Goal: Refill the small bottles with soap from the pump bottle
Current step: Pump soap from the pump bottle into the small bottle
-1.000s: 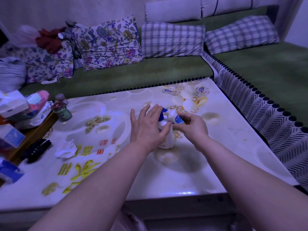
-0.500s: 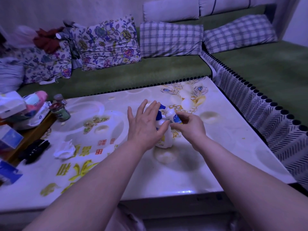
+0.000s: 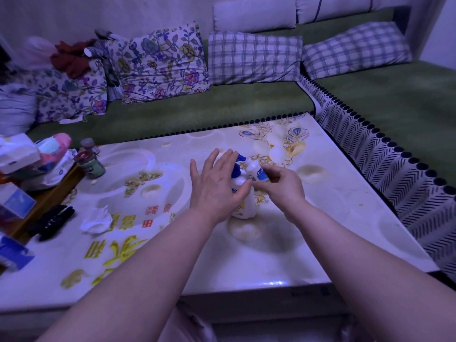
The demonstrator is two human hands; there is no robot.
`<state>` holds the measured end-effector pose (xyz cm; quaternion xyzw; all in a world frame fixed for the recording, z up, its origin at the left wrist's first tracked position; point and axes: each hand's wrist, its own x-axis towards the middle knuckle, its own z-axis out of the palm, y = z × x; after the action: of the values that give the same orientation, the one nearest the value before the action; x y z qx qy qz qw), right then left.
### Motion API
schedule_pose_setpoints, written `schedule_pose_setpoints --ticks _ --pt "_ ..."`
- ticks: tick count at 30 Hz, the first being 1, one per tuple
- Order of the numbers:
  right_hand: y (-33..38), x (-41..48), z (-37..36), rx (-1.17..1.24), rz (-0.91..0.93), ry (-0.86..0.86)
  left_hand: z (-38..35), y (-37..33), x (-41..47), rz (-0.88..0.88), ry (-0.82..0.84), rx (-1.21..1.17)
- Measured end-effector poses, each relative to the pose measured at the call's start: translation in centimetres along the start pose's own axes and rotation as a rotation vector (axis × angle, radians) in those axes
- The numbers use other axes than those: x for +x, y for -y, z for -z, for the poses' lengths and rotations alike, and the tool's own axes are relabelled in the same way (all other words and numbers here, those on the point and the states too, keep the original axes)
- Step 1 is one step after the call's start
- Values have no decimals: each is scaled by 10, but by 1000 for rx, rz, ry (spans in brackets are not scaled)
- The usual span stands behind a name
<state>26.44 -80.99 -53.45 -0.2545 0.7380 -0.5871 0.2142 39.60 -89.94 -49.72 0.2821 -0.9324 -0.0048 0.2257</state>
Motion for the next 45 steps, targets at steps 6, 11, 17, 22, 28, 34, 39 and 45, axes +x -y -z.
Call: schedule_pose_setpoints --ticks 6,11,17,22,28,34,39,45 --pt "-1 2 -1 8 5 -2 2 -3 2 10 12 3" --pt "4 -1 1 3 4 -3 1 -2 2 16 3 -8" --pt "2 1 4 -33 -10 -2 1 -3 0 5 22 -5" --pt "-1 2 3 -53 -6 -15 4 -2 2 -15 35 35" --pt "0 2 1 -20 -18 8 7 3 4 -48 40 38" --pt "1 1 -1 -14 -25 16 6 3 3 -38 37 31" --pt "0 0 0 -16 -22 23 5 2 1 -27 39 10" --pt "0 0 1 -14 -8 11 6 1 1 -25 45 13"
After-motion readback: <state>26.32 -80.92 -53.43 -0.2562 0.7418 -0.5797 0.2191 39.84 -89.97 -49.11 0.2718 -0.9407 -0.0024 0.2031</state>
